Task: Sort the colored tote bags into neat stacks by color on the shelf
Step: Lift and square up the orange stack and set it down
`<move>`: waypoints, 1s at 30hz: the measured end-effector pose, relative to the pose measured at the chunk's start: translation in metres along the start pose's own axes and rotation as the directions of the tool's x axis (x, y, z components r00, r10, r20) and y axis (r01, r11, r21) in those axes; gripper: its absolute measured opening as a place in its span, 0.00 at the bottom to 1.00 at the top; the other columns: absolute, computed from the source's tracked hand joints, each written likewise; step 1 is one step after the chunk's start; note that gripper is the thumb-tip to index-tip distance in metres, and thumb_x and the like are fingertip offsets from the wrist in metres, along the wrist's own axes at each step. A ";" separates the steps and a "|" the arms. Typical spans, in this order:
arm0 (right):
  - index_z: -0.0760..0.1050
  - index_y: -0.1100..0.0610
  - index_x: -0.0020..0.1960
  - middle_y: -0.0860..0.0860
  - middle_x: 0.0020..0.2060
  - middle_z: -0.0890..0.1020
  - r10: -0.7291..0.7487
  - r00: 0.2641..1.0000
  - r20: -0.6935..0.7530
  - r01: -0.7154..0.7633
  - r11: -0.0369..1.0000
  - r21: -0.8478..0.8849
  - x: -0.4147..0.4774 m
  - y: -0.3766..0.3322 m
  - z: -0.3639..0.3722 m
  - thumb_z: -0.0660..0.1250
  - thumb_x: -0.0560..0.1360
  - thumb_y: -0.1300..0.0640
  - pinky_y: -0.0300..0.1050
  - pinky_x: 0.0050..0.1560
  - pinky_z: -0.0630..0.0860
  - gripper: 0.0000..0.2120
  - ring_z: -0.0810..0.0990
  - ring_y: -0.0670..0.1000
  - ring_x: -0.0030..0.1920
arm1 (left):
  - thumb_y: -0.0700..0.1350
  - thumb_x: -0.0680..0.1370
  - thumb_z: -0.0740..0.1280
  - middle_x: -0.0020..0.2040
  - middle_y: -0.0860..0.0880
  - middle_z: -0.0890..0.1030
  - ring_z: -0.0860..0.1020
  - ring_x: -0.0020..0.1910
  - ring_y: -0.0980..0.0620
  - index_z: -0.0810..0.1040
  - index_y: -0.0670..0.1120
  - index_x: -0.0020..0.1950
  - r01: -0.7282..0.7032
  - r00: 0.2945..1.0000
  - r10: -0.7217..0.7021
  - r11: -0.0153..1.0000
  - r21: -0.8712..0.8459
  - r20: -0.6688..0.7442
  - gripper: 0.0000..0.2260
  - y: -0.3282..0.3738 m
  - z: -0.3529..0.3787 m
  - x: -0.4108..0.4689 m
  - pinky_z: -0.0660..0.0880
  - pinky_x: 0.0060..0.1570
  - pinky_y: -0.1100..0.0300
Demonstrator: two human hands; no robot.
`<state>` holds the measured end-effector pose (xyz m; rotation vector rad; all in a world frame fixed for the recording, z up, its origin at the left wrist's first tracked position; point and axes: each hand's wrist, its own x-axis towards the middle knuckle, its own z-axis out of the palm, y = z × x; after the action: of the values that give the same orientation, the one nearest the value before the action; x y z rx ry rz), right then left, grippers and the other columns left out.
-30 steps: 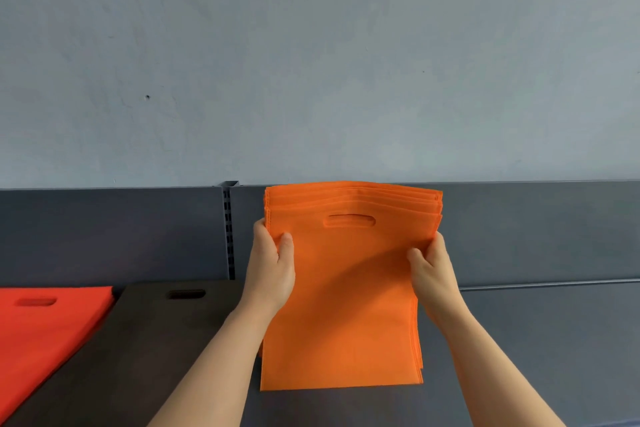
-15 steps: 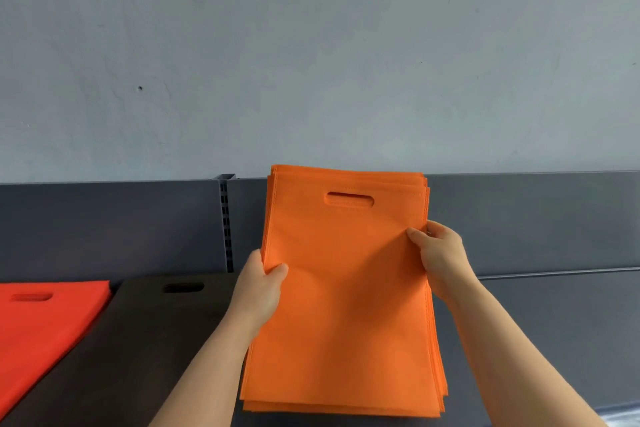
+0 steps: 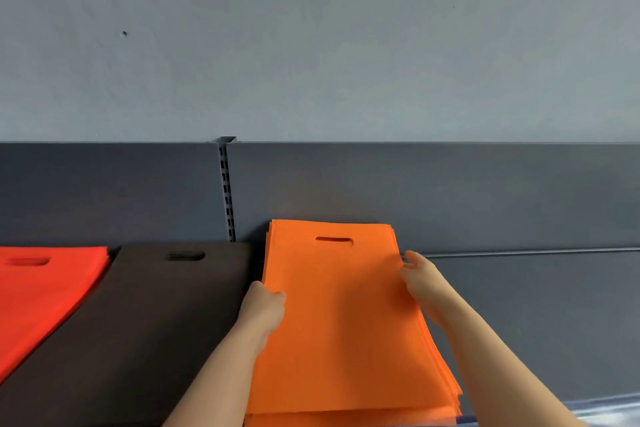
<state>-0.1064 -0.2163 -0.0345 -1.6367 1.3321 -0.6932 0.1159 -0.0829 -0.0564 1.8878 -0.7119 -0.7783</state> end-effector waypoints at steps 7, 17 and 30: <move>0.70 0.51 0.55 0.50 0.45 0.79 0.003 0.995 0.103 0.018 0.980 -0.199 -0.003 0.016 0.009 0.52 0.74 0.65 0.41 0.38 0.71 0.16 0.77 0.50 0.42 | 0.38 0.78 0.60 0.30 0.47 0.66 0.62 0.24 0.52 0.67 0.42 0.38 0.000 0.994 0.011 0.995 0.099 -0.112 0.09 -0.007 0.011 0.007 0.60 0.26 0.62; 0.71 0.50 0.53 0.45 0.46 0.79 0.011 0.962 0.273 0.076 0.949 -0.305 -0.045 0.032 -0.022 0.70 0.70 0.45 0.43 0.46 0.75 0.16 0.78 0.45 0.44 | 0.63 0.66 0.72 0.64 0.49 0.72 0.75 0.58 0.50 0.62 0.48 0.72 -0.100 0.987 0.068 0.971 0.218 0.148 0.40 -0.017 -0.015 -0.046 0.76 0.56 0.52; 0.49 0.49 0.76 0.44 0.74 0.56 0.001 0.923 0.385 0.233 0.793 -0.562 -0.118 0.046 -0.036 0.77 0.59 0.39 0.44 0.63 0.69 0.55 0.67 0.49 0.64 | 0.60 0.54 0.79 0.72 0.52 0.60 0.69 0.63 0.55 0.53 0.61 0.73 -0.278 0.929 0.132 0.866 0.415 0.347 0.54 -0.042 -0.030 -0.111 0.68 0.65 0.52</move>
<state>-0.1890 -0.1146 -0.0462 -2.2408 1.2376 0.0133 0.0752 0.0322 -0.0599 2.0748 -1.3774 -0.8242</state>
